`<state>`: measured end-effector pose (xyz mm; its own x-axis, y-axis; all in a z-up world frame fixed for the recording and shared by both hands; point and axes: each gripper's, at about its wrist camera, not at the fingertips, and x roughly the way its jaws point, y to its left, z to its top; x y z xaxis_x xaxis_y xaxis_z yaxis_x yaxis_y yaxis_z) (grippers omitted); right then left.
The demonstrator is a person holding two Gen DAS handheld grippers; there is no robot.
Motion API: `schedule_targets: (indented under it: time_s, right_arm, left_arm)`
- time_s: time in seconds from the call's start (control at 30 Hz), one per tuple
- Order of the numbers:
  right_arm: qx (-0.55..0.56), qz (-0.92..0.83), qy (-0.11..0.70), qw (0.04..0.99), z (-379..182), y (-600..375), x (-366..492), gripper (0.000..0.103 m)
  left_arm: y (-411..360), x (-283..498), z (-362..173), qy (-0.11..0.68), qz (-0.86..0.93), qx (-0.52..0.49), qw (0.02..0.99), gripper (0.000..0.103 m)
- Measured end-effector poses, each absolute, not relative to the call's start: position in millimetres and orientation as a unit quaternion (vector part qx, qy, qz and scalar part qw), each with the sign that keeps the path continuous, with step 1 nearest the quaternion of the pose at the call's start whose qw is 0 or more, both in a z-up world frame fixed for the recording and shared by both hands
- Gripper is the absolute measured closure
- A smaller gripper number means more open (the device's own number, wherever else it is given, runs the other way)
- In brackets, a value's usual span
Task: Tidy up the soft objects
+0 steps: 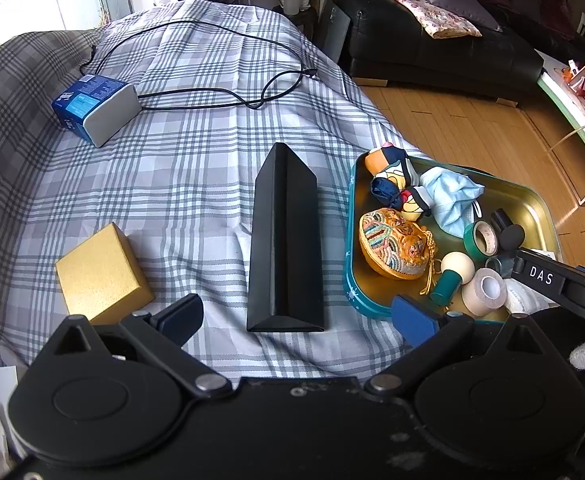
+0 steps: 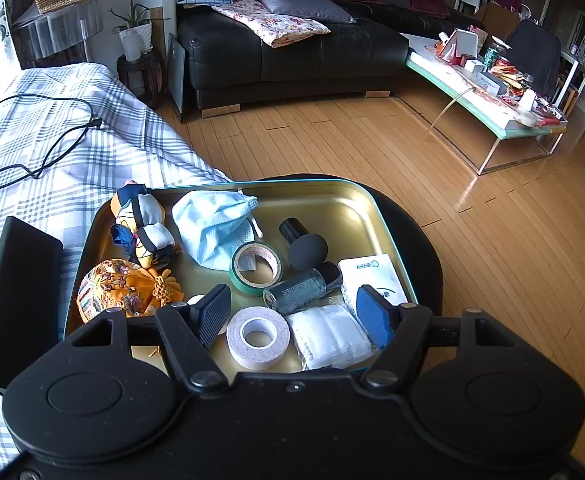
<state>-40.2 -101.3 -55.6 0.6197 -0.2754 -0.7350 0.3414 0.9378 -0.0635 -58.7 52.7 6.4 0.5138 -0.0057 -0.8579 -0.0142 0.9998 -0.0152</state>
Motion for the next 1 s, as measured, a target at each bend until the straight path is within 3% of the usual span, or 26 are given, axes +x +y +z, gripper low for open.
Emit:
schedule_targets:
  time_s: [1.0]
  right_arm:
    - [0.047, -0.169, 0.403, 0.898, -57.3, -100.0, -38.6, 0.038]
  left_arm:
    - [52.9, -58.9, 4.7, 0.496, 0.001, -0.004, 0.868, 0.002]
